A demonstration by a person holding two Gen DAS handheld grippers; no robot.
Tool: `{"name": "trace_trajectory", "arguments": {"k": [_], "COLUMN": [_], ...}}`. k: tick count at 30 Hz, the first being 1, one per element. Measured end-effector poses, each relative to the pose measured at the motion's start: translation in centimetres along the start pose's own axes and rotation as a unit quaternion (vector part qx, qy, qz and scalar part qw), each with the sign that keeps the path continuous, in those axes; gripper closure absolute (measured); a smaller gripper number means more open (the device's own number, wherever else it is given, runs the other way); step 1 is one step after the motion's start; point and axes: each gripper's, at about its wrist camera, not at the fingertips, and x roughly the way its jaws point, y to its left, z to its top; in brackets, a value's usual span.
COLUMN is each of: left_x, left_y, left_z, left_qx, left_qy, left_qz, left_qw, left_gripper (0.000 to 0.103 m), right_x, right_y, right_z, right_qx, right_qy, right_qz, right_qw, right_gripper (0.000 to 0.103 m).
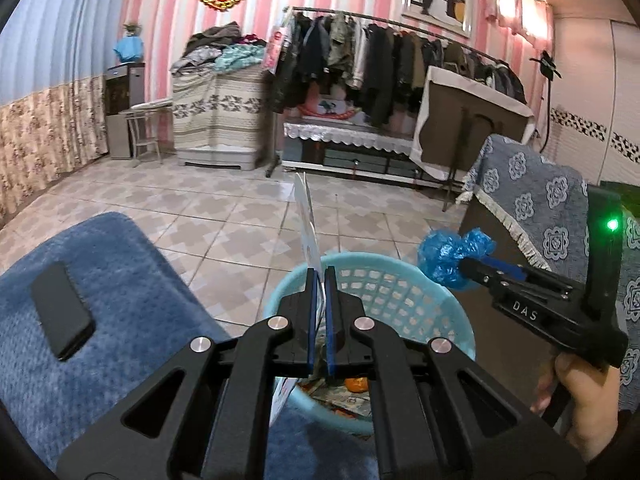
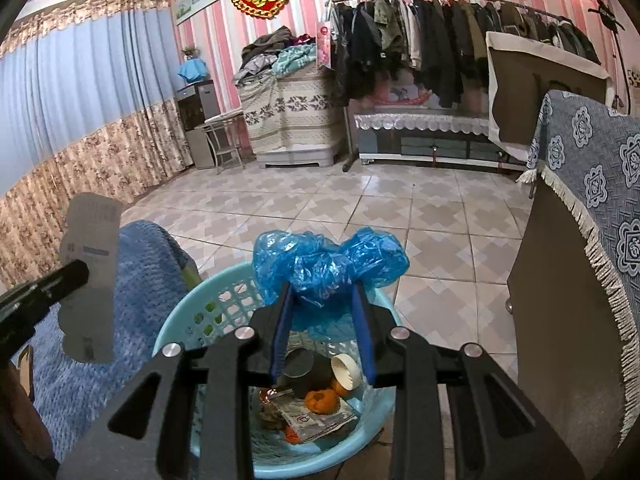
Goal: Collect trash
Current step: 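Open the left tool to drop the card while the right tool drops the blue bag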
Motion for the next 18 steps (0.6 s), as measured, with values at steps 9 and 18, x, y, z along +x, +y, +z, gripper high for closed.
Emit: {"name": "trace_trajectory", "arguments": {"k": [9, 18], "left_x": [5.4, 8.4], "left_y": [-2.2, -3.3], "left_z": [0.7, 0.8], "left_qx": [0.019, 0.048], "left_qy": [0.028, 0.042], "left_qz": [-0.009, -0.001], "left_qw": [0.9994, 0.998], "left_gripper": [0.101, 0.1], "right_x": [1.5, 2.2], "right_y": [-1.7, -2.5], "right_z": [-0.4, -0.4], "right_qx": [0.027, 0.039], "right_qy": [0.013, 0.015], "right_qz": [-0.008, -0.008], "right_qw": [1.0, 0.999], "right_gripper": [0.073, 0.073]}}
